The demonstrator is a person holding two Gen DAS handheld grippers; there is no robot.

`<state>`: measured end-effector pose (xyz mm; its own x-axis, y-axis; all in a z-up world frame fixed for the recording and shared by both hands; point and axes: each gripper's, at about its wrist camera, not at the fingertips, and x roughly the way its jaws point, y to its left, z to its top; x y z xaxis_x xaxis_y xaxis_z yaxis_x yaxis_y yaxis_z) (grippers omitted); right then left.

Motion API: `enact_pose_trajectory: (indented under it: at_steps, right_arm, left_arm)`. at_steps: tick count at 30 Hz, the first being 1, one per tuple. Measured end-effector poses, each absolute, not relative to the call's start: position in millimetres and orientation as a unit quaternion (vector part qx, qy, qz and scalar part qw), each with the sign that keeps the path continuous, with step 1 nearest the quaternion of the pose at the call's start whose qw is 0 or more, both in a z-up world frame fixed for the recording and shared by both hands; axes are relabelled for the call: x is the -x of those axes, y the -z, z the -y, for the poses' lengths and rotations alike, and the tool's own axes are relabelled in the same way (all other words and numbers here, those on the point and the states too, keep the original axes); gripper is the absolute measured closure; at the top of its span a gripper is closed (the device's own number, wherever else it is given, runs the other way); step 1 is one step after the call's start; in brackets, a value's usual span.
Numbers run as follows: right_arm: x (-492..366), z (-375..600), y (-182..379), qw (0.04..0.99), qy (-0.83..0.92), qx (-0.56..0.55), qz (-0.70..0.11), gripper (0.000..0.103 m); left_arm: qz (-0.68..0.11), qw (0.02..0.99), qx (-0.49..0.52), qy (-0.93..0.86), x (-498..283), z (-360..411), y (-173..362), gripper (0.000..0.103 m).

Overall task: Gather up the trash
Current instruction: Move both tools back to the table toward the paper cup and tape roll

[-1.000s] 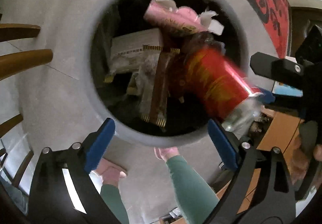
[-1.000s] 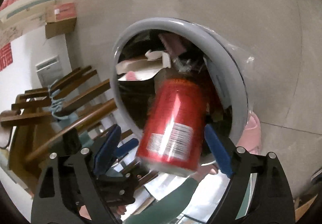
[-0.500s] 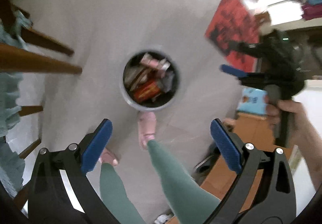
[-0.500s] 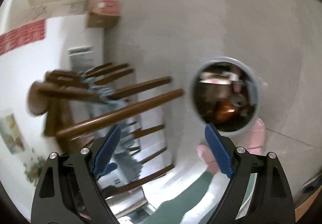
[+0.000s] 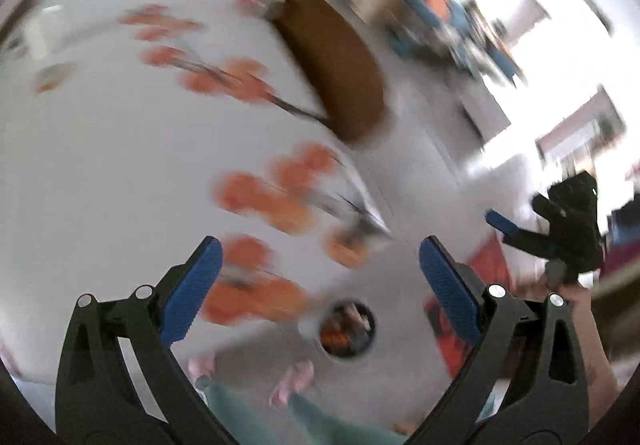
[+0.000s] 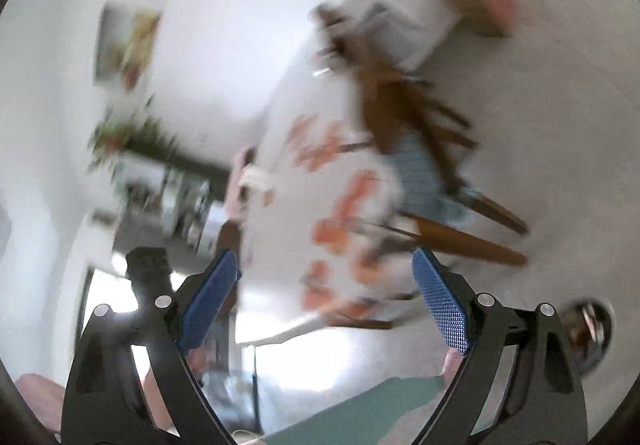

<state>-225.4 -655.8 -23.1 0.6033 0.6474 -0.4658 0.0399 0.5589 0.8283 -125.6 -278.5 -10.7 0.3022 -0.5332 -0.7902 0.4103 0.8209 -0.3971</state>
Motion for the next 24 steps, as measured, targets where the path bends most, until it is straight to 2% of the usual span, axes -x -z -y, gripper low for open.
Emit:
enact_pose_trajectory:
  at_steps: [6, 12, 19, 23, 24]
  right_arm:
    - [96, 519, 3, 0.772, -0.284, -0.37, -0.431, 0.014]
    - [-27, 389, 14, 0.744, -0.304, -0.375, -0.462, 0.014]
    - [-122, 285, 40, 0.724, -0.292, -0.363, -0.509, 0.017]
    - [-161, 248, 57, 0.714, -0.291, -0.341, -0.538, 0.023]
    - [-165, 244, 62, 0.711, -0.288, -0.339, -0.544, 0.027]
  left_arm:
    - [-0.484, 0.843, 0.117, 0.202, 39, 137, 9, 0.007]
    - [-0.488, 0.846, 0.131, 0.169, -56, 37, 6, 0.007]
    - [-0.497, 0.843, 0.109, 0.171, -151, -14, 5, 0.007]
    - [-0.507, 0.84, 0.102, 0.161, -203, -27, 11, 0.007]
    - [-0.508, 0.839, 0.103, 0.162, -214, -29, 13, 0.007]
